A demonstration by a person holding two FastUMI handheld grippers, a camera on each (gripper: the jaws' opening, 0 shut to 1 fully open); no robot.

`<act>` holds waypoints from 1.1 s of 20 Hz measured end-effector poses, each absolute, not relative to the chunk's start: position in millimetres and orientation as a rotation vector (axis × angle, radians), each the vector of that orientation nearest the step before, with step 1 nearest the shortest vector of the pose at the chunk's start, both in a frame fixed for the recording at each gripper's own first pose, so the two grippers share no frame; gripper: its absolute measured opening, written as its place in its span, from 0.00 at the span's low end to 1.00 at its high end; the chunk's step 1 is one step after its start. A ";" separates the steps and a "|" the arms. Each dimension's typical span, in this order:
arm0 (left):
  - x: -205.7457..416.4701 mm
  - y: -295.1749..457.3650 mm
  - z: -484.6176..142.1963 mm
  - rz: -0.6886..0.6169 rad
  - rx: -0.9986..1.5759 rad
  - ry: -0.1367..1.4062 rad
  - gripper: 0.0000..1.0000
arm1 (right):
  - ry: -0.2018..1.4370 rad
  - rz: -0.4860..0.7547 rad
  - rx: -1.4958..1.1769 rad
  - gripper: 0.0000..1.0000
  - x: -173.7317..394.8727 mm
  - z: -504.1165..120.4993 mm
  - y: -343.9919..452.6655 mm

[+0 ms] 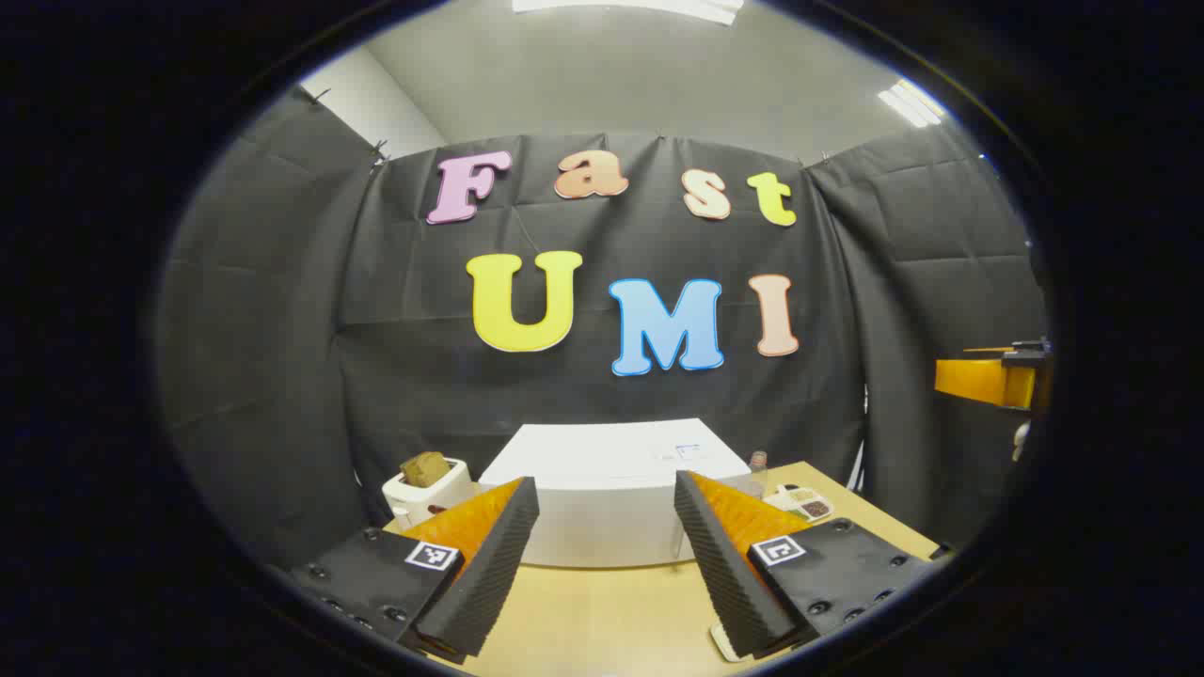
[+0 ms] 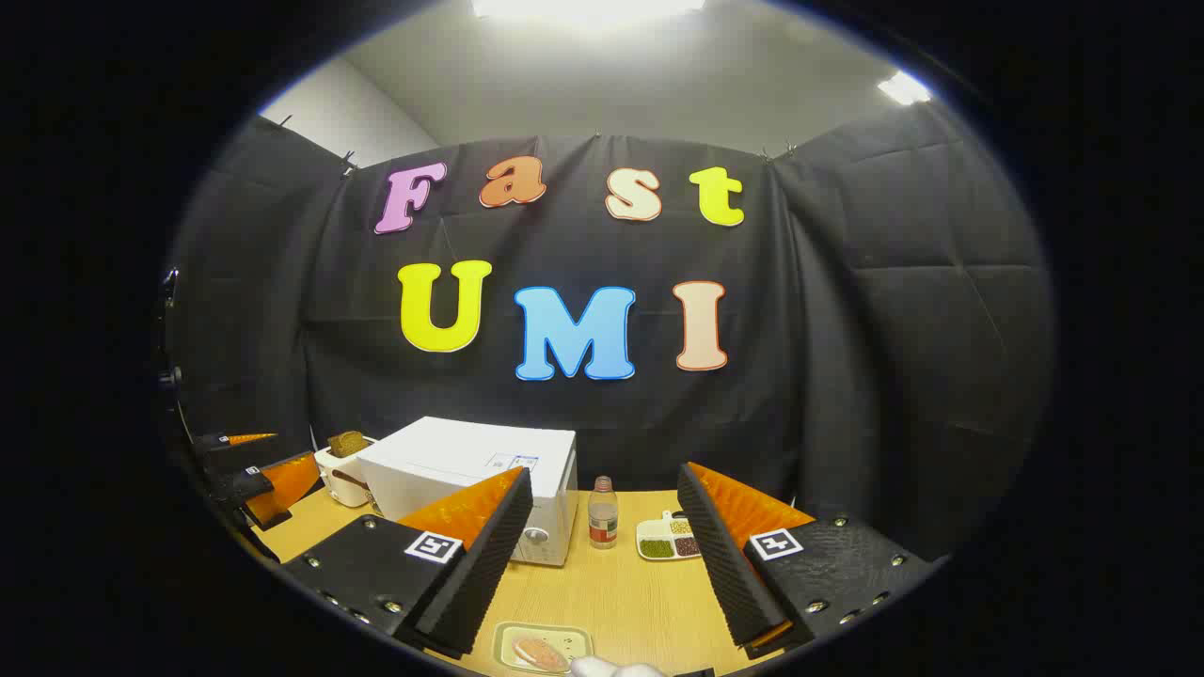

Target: Open the microwave oven with the left hand, put the food in, and close the microwave oven.

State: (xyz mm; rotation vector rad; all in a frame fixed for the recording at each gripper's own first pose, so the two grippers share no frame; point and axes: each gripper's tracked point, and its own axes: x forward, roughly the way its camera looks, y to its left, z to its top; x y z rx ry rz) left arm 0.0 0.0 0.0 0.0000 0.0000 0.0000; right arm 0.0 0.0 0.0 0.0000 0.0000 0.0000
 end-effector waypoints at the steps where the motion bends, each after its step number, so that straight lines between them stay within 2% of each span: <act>1: 2.2 -0.4 -2.9 -0.001 -0.003 0.003 0.98 | 0.003 -0.001 0.001 0.95 0.9 -0.2 -0.3; 15: 11.7 0.2 -10.0 0.001 0.007 0.007 0.99 | 0.004 -0.009 -0.005 0.95 4.8 0.2 -1.9; 17: 13.9 -0.9 -14.1 0.002 0.017 0.010 0.95 | 0.003 -0.012 0.001 0.95 3.7 1.3 -3.1; 18: 16.6 -3.4 -17.9 -0.003 0.020 0.012 0.97 | 0.005 -0.013 0.006 0.95 4.0 0.4 -3.9; 19: 19.4 -7.6 -25.2 -0.010 0.022 0.025 0.95 | 0.008 -0.011 0.011 0.95 3.2 1.2 -4.1; 20: 24.4 -13.2 -33.7 -0.019 0.022 0.032 0.99 | 0.010 -0.010 0.014 0.95 2.5 1.2 -4.7; 22: 38.5 -27.7 -51.6 -0.043 0.025 0.031 0.99 | 0.018 -0.022 0.012 0.95 1.1 4.2 -11.4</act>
